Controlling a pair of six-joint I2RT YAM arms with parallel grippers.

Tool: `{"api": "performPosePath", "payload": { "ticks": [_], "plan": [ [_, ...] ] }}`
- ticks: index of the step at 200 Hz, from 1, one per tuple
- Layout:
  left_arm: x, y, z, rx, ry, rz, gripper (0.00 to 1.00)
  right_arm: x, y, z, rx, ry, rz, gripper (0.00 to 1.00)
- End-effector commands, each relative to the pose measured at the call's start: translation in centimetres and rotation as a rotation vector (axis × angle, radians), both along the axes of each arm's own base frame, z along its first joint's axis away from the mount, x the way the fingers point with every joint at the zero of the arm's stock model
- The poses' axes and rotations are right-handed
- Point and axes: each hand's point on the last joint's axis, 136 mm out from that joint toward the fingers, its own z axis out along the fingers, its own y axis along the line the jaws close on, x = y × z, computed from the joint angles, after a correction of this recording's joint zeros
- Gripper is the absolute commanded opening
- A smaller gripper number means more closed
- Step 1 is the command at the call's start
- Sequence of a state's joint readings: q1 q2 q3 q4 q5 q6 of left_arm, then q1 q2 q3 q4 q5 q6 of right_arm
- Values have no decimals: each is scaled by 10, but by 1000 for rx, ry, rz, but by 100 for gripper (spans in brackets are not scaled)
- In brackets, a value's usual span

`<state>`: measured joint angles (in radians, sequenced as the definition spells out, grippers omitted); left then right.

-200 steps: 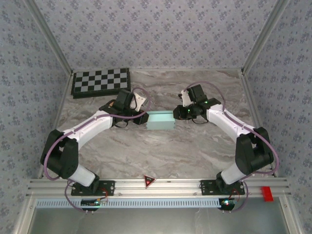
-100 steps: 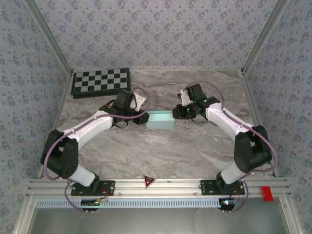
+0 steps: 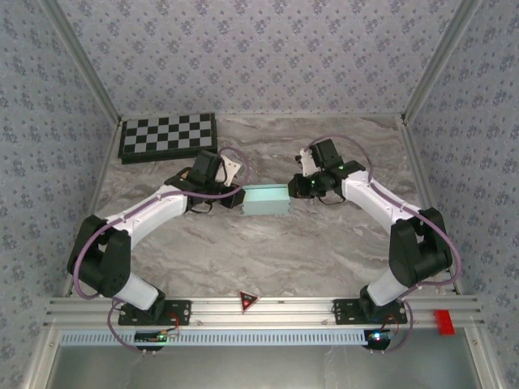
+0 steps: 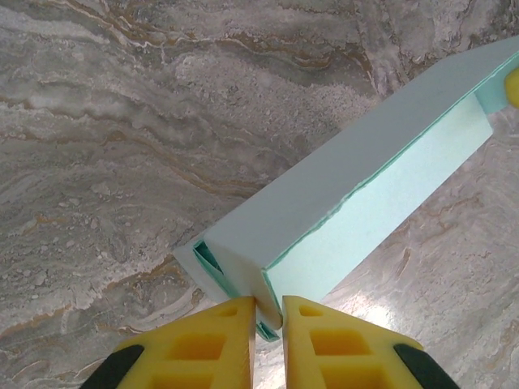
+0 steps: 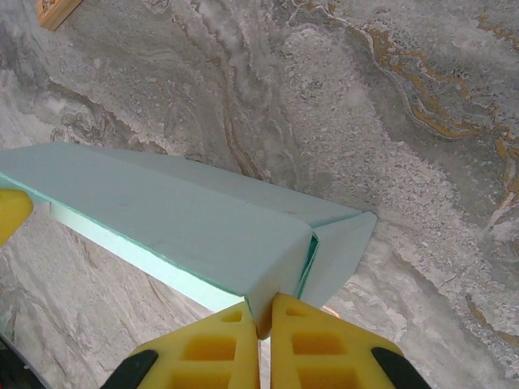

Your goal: Fold the paper box

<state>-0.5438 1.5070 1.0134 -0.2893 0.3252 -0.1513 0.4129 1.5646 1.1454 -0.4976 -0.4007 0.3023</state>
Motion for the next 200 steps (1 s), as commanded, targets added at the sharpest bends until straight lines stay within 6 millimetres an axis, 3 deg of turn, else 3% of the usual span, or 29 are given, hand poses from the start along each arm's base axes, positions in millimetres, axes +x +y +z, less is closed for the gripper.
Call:
{"api": "performPosePath", "payload": {
  "ticks": [1,94,200],
  "plan": [
    [-11,-2,-4,-5,22,-24,16,-12,8,-12,0,49,39,8],
    [-13,7,-17,33,34,7,11,-22,5,-29,-43,74,43,0],
    [-20,10,-26,48,51,1,14,-29,3,-45,-87,102,44,0]
  ]
}}
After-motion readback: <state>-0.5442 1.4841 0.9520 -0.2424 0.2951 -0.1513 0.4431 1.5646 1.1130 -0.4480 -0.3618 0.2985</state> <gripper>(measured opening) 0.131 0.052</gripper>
